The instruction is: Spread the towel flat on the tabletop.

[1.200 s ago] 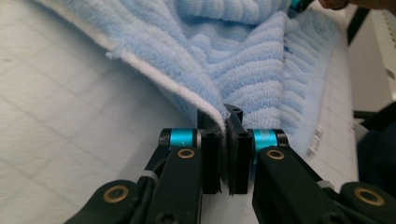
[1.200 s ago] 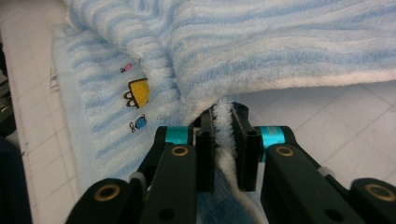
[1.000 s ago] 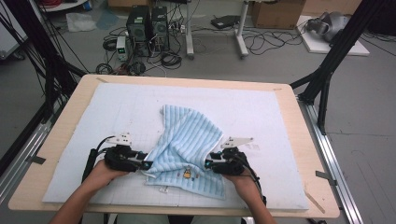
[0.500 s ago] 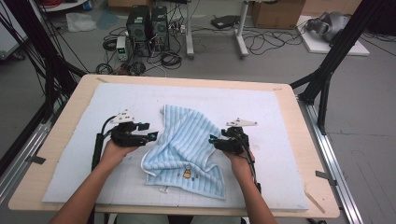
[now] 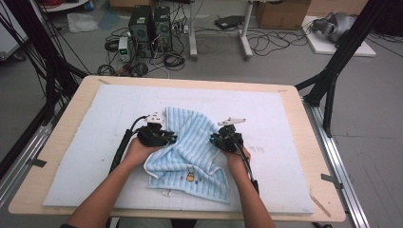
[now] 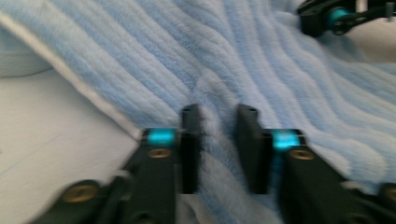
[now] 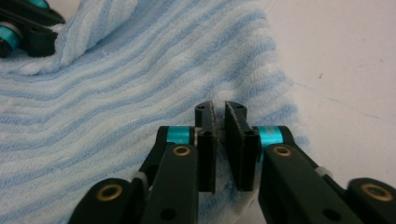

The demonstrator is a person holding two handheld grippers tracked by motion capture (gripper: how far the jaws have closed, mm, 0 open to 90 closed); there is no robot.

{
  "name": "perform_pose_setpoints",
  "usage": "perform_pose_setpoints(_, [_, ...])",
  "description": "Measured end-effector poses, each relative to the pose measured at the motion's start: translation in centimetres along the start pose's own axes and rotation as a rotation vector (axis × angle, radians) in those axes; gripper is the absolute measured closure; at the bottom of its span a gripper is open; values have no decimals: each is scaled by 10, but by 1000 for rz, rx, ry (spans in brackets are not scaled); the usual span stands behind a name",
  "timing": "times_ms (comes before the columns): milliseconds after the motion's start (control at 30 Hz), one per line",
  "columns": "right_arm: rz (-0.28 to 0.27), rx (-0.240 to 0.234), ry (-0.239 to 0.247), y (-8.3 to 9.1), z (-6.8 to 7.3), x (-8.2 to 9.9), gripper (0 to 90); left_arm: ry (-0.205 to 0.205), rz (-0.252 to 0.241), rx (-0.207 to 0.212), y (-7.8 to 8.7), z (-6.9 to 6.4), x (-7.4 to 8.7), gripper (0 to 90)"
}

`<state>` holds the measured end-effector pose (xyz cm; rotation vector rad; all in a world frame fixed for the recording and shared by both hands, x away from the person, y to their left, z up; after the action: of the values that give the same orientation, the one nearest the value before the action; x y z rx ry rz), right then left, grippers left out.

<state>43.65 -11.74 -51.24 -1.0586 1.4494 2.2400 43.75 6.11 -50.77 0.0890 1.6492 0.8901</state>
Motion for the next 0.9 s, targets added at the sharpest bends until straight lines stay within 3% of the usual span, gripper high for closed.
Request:
perform_pose_setpoints(133, [5,-41,-16,3,3,1,851,-15,17,32,9,-6,0,838])
perform_pose_setpoints(433, [-32,-188,45,27,37,3,853,-16,-62,63,49,-21,6,836])
perform_pose_setpoints(500, [-16,-221,50,30,45,7,852,-15,-65,62,57,-24,11,836])
perform_pose_setpoints(600, [17,-235,71,29,50,13,852,1,-79,66,67,-26,20,837])
perform_pose_setpoints(733, [70,-272,63,24,58,25,856,19,-84,83,78,-30,32,841])
perform_pose_setpoints(900, [108,-361,68,28,72,35,848,10,-66,102,93,-37,47,842])
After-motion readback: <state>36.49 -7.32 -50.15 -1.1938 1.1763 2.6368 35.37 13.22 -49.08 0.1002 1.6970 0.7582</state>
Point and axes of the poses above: each handheld gripper's, and its own axes: y roughly backward along the jaws, x roughly out of its underside, z roughly to its left, the point moved 10 cm from there along -y, roughly forward along the jaws, and after that the axes turned 11 degrees about -y, right-handed, at the moved point
